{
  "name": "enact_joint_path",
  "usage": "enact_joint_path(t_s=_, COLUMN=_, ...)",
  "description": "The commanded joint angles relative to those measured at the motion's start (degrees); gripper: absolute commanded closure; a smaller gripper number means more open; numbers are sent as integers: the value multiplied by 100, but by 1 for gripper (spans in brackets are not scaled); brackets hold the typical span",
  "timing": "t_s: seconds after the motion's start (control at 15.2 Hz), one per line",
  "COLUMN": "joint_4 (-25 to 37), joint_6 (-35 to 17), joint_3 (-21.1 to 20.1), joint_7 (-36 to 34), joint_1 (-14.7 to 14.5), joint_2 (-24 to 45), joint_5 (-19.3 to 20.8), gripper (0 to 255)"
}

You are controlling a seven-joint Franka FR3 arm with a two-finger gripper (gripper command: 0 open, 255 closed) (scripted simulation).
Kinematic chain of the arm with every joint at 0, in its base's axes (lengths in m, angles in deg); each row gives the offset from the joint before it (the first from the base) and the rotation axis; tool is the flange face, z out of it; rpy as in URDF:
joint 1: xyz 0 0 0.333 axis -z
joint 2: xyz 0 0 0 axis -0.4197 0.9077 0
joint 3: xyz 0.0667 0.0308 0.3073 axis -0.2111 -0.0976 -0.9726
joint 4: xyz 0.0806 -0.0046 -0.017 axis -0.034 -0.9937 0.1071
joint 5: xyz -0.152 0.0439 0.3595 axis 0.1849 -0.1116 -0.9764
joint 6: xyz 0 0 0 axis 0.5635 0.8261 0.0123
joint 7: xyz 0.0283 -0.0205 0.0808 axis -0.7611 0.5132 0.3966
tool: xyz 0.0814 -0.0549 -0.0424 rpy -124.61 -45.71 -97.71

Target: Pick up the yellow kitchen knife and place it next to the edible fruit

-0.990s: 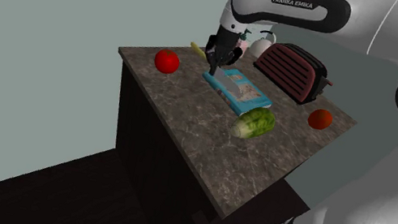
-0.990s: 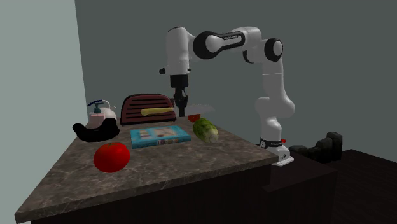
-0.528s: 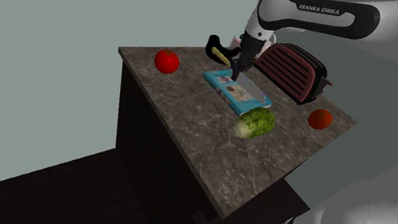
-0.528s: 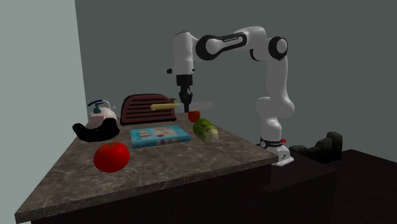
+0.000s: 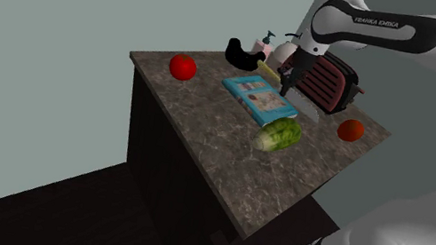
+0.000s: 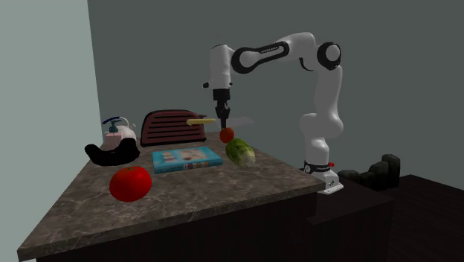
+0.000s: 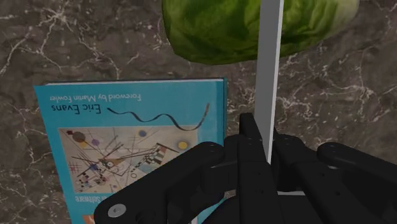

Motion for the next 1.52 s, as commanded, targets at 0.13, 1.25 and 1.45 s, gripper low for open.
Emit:
enact_joint_path(t_s=0.13, joint_4=-308, joint_6=25, joint_3=304, joint_7=494, joint_1=230, joint_2=-331, joint_5=120, gripper=255)
enact_joint_path(t_s=1.25, joint_4=-410, joint_6=60, joint_3=1831, joint_7=2785, joint_1=1222, joint_2=-560, joint_5=688, gripper=255)
enact_joint_path(t_s=1.45, joint_4=-238, joint_6=58, joint_3=2126, joint_7=3231, joint_1=1375, joint_2=-410, joint_5=723, gripper=255)
